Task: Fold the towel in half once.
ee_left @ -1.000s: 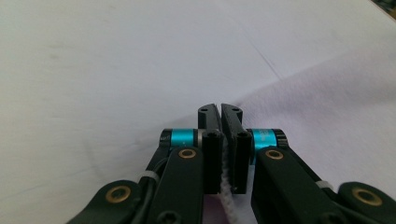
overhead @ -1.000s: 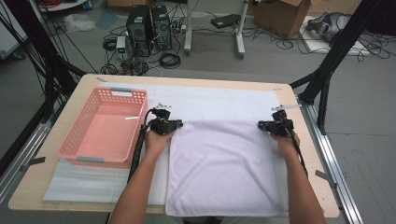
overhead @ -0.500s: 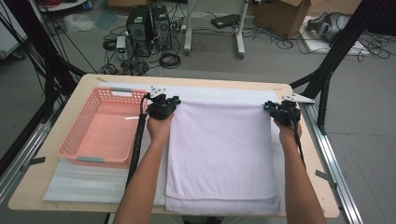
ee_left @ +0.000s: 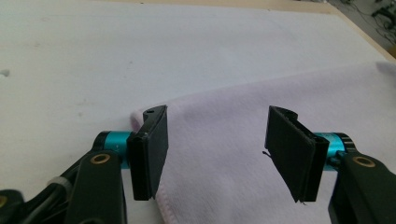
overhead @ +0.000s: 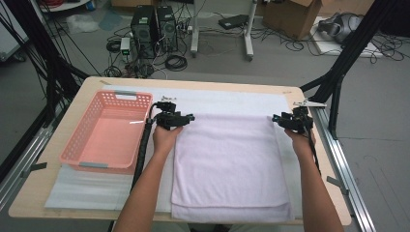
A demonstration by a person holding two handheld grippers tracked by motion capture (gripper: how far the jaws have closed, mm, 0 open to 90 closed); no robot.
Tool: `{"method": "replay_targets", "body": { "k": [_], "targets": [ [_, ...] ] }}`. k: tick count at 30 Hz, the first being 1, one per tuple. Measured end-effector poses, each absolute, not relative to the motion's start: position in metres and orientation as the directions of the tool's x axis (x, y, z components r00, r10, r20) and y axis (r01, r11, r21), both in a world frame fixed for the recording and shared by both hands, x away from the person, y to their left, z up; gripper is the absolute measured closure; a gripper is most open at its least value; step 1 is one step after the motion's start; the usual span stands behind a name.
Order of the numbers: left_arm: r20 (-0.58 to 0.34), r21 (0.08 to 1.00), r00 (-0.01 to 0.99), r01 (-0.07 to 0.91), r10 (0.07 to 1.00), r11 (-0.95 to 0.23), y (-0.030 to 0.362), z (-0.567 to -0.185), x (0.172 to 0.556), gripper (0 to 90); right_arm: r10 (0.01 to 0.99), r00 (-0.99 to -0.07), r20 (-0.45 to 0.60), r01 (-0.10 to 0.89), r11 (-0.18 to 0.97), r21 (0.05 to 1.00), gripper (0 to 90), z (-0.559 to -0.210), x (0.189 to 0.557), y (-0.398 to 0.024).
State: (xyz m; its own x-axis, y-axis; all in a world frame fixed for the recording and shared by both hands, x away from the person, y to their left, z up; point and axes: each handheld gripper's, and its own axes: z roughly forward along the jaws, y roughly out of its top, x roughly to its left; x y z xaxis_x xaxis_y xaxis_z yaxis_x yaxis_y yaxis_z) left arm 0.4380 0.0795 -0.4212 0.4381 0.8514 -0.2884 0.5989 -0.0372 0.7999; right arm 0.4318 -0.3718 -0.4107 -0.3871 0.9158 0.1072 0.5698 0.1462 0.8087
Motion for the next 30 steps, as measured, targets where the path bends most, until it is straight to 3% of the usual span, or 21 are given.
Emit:
{"method": "replay_targets", "body": {
  "k": [3, 11, 18, 30],
  "targets": [
    [-0.309, 0.822, 0.460, 0.570, 0.833, -0.010, 0.082, -0.424, 0.429, 42.6, 0.910, -0.399, 0.109, 0.569, 0.153, 0.808, 55.5, -0.414, 0.423, -0.374],
    [-0.326, 0.817, 0.520, 0.575, 0.789, -0.041, 0.083, -0.429, 0.406, 34.3, 0.890, -0.442, 0.112, 0.581, 0.189, 0.791, 63.1, -0.419, 0.390, -0.376],
    [-0.293, 0.828, 0.561, 0.553, 0.774, -0.087, 0.083, -0.432, 0.376, 43.1, 0.872, -0.478, 0.102, 0.566, 0.217, 0.795, 64.7, -0.422, 0.357, -0.374],
    [-0.279, 0.841, 0.590, 0.530, 0.758, -0.103, 0.091, -0.438, 0.325, 43.9, 0.855, -0.511, 0.082, 0.548, 0.251, 0.798, 68.4, -0.438, 0.299, -0.370]
  ]
}}
